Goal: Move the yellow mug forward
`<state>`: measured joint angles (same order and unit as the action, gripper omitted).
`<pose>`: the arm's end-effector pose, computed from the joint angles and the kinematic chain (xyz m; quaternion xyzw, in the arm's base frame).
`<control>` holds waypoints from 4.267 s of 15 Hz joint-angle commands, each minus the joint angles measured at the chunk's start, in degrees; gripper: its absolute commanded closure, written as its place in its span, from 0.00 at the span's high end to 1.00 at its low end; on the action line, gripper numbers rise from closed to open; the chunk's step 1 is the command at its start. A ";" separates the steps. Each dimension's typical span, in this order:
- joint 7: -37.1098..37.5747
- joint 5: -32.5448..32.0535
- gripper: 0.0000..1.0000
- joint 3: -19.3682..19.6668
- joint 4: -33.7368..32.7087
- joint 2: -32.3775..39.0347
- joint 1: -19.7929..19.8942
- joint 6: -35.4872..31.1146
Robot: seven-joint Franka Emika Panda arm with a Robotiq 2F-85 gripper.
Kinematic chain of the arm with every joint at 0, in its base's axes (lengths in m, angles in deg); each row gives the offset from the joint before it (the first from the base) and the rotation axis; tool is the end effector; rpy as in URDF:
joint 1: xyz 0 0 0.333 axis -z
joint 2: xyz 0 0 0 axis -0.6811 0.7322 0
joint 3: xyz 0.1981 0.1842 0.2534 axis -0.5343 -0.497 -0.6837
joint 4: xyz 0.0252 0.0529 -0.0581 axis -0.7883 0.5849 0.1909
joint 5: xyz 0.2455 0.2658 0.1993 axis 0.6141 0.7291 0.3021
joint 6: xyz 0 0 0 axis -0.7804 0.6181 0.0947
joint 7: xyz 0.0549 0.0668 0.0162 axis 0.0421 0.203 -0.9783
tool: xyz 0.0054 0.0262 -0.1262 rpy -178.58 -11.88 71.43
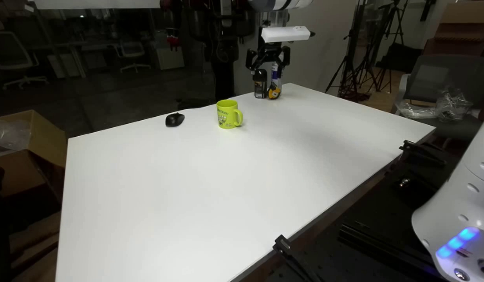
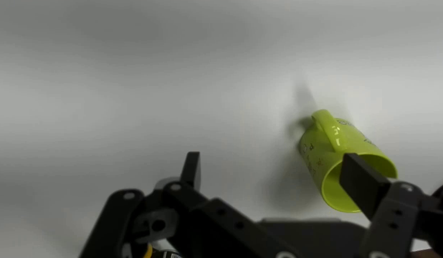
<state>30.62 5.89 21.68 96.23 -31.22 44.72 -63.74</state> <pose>0.6114 -0.0875 0.3082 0.9845 -0.1570 0.0765 0.0136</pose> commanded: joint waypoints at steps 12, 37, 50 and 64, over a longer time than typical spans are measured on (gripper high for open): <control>3.90 -0.47 1.00 -1.81 -17.55 17.62 -2.39 2.06; 1.35 0.45 1.00 -1.53 -37.21 32.14 -1.81 9.61; 1.86 -0.17 0.05 -1.54 -36.99 33.04 -3.73 13.15; -0.22 -0.30 0.09 -3.45 -35.52 32.74 -4.98 13.77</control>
<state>30.32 5.75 18.40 60.91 1.43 39.60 -50.12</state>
